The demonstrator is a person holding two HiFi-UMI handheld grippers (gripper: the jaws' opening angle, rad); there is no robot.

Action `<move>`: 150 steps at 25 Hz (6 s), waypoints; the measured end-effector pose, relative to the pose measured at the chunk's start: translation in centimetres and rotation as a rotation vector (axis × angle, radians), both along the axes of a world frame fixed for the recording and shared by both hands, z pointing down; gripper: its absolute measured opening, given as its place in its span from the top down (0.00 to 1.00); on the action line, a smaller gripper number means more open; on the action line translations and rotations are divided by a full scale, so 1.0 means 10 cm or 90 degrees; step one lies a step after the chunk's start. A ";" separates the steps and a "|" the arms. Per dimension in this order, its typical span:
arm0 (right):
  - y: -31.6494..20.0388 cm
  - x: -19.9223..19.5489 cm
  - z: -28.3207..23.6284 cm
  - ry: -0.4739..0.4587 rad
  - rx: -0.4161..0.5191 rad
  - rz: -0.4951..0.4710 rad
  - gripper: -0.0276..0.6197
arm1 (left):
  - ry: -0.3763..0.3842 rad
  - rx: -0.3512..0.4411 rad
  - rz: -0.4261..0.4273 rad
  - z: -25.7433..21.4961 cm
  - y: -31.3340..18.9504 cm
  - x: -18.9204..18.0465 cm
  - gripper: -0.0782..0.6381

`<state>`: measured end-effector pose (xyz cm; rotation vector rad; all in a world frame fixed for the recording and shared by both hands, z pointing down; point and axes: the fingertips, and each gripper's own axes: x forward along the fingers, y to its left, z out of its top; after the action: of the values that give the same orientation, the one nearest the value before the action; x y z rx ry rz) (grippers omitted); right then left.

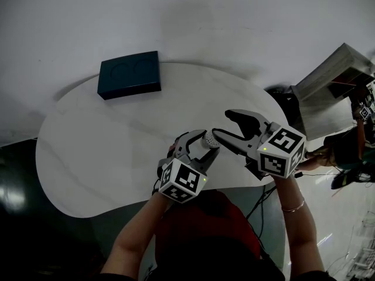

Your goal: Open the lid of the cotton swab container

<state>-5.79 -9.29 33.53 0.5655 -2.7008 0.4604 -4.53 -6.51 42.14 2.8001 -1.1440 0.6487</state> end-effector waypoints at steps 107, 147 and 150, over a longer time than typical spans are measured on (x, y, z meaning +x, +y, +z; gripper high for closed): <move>-0.82 0.94 1.32 -0.039 -0.218 0.144 0.54 | -0.034 -0.147 -0.066 0.79 -1.94 0.48 0.54; -0.58 0.87 1.25 -0.046 -0.214 0.163 0.54 | -0.040 -0.177 -0.055 0.76 -1.47 0.33 0.53; -0.53 0.85 1.23 -0.049 -0.211 0.166 0.54 | -0.033 -0.176 -0.057 0.73 -1.39 0.32 0.53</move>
<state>2.75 -14.56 45.83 0.8172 -2.5483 0.9948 -1.37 -20.39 49.42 2.5015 -1.0870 0.8062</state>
